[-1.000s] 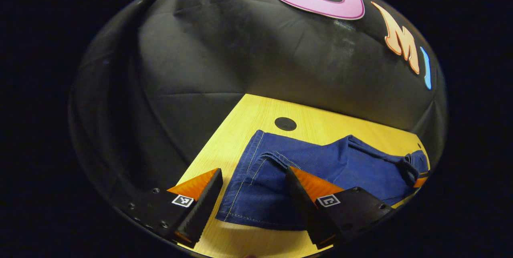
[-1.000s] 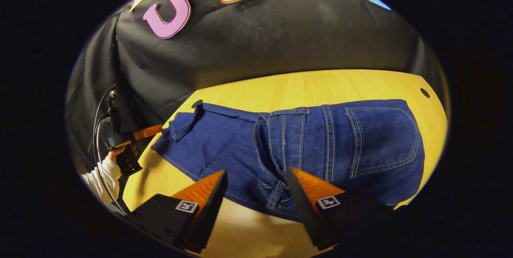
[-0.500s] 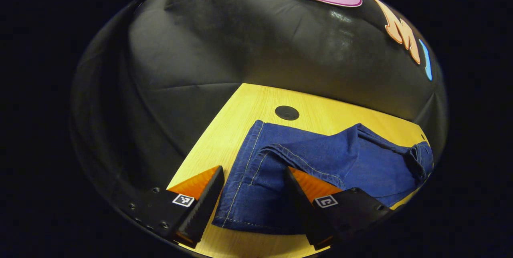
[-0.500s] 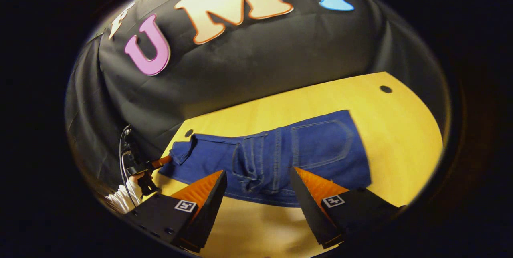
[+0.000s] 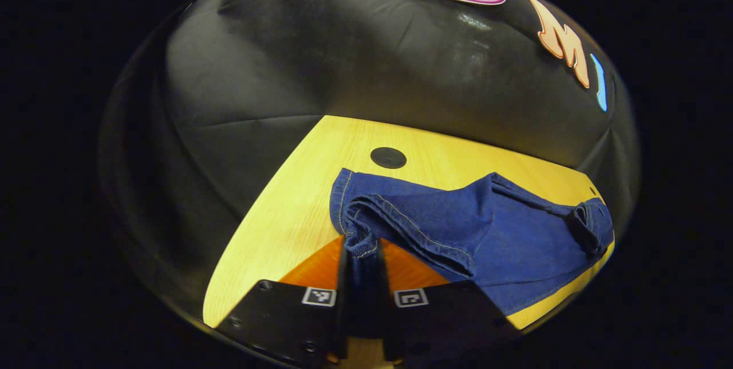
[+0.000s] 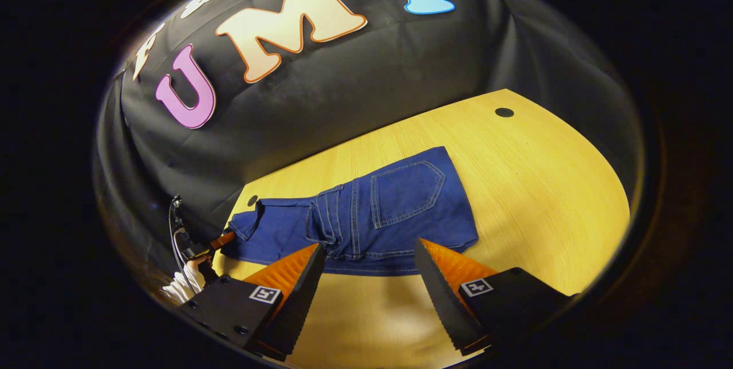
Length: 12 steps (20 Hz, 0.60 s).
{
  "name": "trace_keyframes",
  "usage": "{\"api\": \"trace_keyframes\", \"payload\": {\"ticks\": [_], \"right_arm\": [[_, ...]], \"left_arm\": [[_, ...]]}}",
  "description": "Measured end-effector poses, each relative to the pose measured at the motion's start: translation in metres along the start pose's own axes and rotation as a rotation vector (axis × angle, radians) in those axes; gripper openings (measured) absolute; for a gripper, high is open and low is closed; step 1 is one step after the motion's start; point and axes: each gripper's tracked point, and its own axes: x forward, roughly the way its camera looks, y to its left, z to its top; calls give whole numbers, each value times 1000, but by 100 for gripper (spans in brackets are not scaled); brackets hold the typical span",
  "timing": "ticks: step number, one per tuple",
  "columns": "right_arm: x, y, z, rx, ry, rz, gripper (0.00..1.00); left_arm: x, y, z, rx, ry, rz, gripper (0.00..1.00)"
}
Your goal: Grasp the waist and the cuffs of the jeans and fold them to make the two legs overlap; first hold the waist and fold one-third of the jeans toward the cuffs, then hold the cuffs and fold the remaining one-third in the same direction to finish folding.
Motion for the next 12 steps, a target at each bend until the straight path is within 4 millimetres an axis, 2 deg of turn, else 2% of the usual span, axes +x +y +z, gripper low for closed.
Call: {"api": "trace_keyframes", "payload": {"ticks": [2,3,5,7,10,12], "right_arm": [[-3,1,0,-1,-4,-2,98],[-4,1,1,1,-6,-1,98],[-7,0,3,1,-11,-1,98],[-11,-6,6,-3,-18,-10,98],[-18,-17,9,-8,-30,-16,98],[-23,-24,13,-2,-37,-6,98]], "left_arm": [[1,-1,1,-29,-5,20,5],[0,0,2,-43,-7,31,1],[-2,-3,6,-86,-20,41,0],[-14,-14,24,-139,-62,7,0],[-42,-47,53,-171,-119,-72,0],[-62,-83,79,-187,-163,-145,0]]}}
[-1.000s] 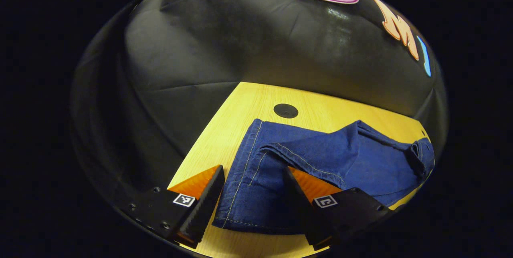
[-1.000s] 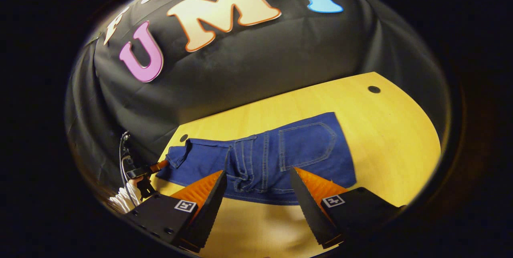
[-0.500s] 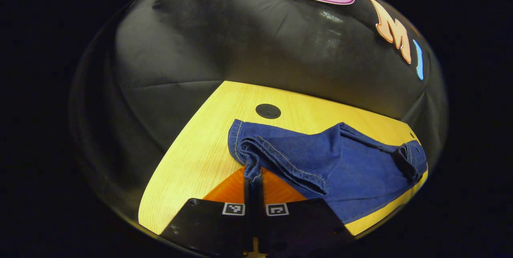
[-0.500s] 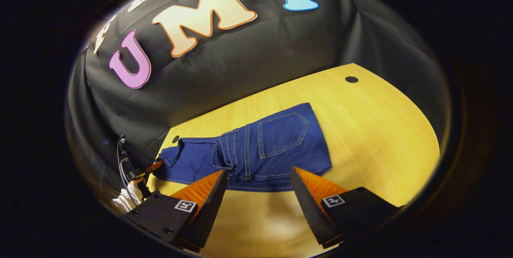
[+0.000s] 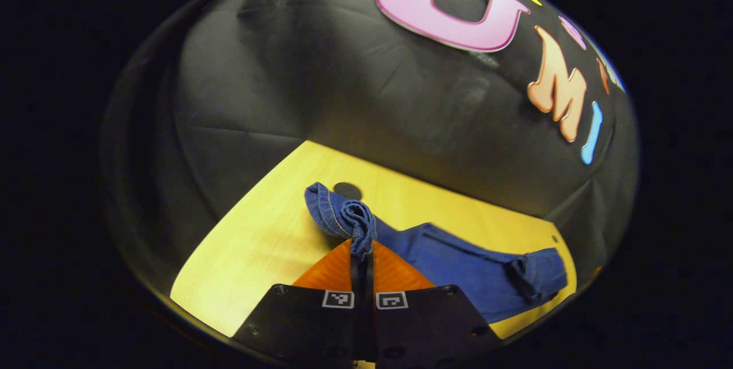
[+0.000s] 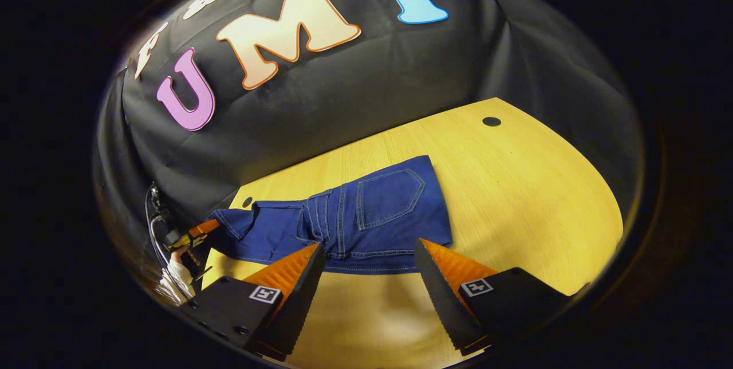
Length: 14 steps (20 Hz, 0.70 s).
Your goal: Grasp the waist and the cuffs of the jeans and fold them to make the two legs overlap; first hold the waist and fold one-third of the jeans toward the cuffs, then hold the cuffs and fold the remaining one-third in the same direction to finish folding.
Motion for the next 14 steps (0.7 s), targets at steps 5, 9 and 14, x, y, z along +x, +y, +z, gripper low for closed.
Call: {"api": "trace_keyframes", "payload": {"ticks": [5,9,14], "right_arm": [[-9,-28,14,-2,-12,20,98],[-21,-63,27,-5,-12,29,98],[-31,-110,48,-6,-29,24,98]], "left_arm": [[-9,-107,19,-27,-62,-151,0],[-14,-194,22,-3,-79,-232,0],[-18,-293,3,135,-67,-317,0]]}}
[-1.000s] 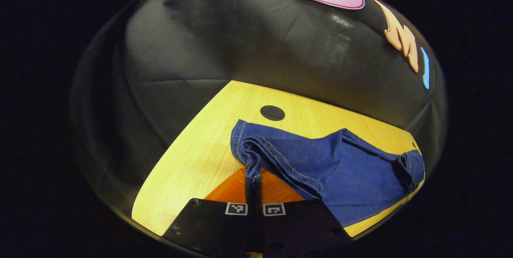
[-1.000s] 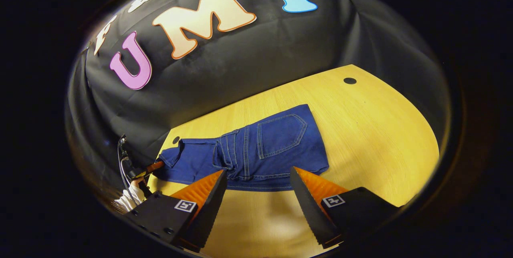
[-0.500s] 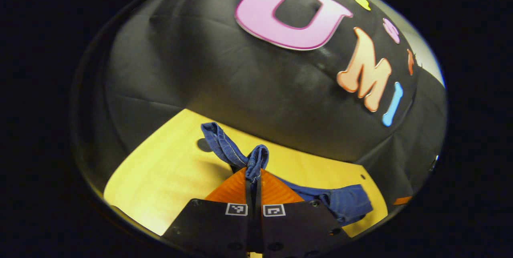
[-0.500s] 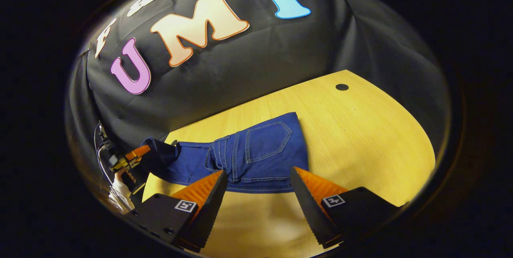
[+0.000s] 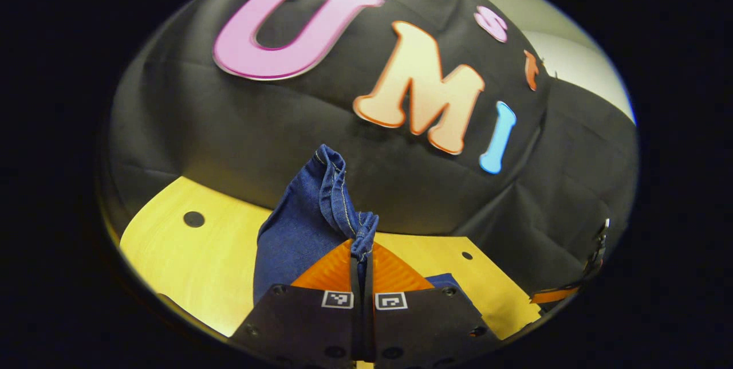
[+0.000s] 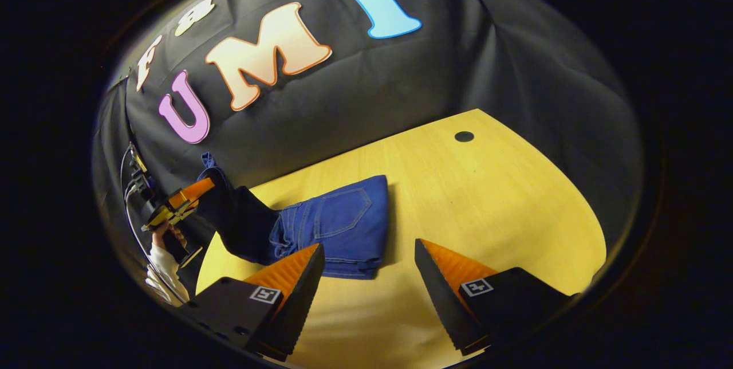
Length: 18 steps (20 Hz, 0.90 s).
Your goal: Grasp the waist and the cuffs of the jeans and fold them to make the two legs overlap; first hold the waist and fold one-third of the jeans toward the cuffs, then hold the cuffs and fold the remaining one-third in the same direction to finish folding.
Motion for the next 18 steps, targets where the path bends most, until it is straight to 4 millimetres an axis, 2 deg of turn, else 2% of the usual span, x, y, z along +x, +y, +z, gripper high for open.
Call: {"api": "trace_keyframes", "payload": {"ticks": [4,7,8,11,13,14,16,18], "right_arm": [[-6,-29,8,-8,-3,1,98],[-13,-49,12,-16,-3,-1,98],[-14,-54,13,-19,-4,-1,98],[-16,-69,12,-24,4,-5,95],[-19,-75,11,-26,7,-3,100],[-20,-76,9,-29,10,-1,98],[-22,-79,6,-43,15,6,98],[-23,-79,4,-58,24,12,98]], "left_arm": [[26,-77,-11,32,24,-76,0],[42,-119,-51,56,84,-98,2],[49,-128,-69,77,108,-93,0],[62,-140,-136,143,205,-61,0],[64,-143,-175,171,270,-48,0],[64,-142,-195,189,306,-31,0],[63,-135,-219,216,347,10,0],[67,-132,-227,238,352,33,1]]}}
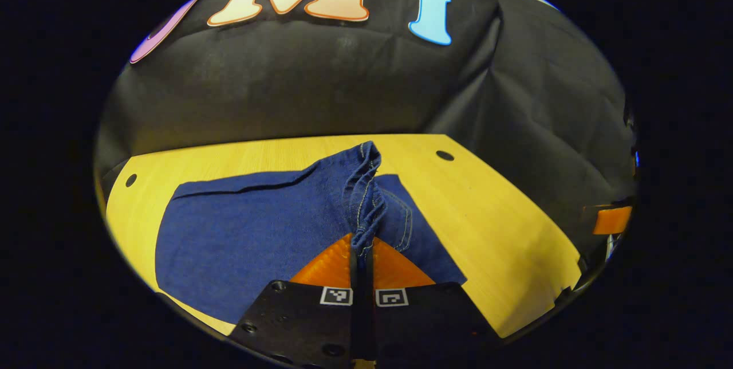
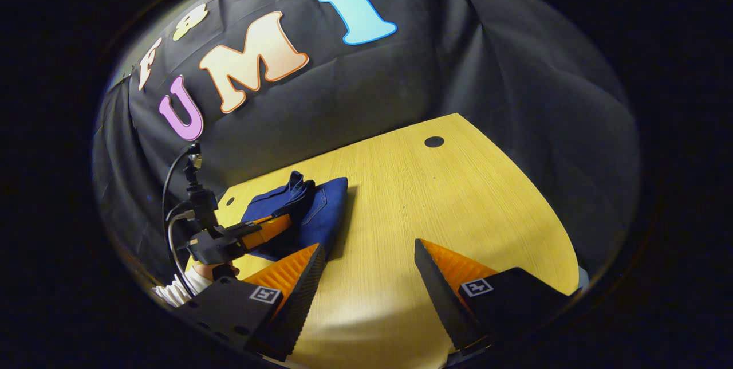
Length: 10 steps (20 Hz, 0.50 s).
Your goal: Grasp the waist and the cuffs of the jeans and fold them to make the two legs overlap; first hold the waist and fold one-third of the jeans toward the cuffs, then hold the cuffs and fold the remaining one-third in the same direction to finish folding.
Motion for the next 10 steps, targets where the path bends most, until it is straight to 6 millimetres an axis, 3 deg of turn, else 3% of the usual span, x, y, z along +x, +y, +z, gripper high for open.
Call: {"api": "trace_keyframes", "payload": {"ticks": [2,4,6,7,8,10], "right_arm": [[-2,5,2,-13,-11,16,98],[-2,11,1,-18,-9,33,98],[-1,19,0,-25,-10,35,98],[-2,25,1,-32,-16,34,92],[-4,34,-1,-41,-19,37,98],[-7,55,-5,-68,-28,42,98]], "left_arm": [[-3,-10,-2,23,7,-18,7],[-10,-25,0,1,-13,-42,51],[-36,-19,9,-21,-63,-3,94],[-56,-13,15,-33,-79,27,95],[-76,-5,19,-43,-95,63,92],[-114,14,28,-57,-138,123,92]]}}
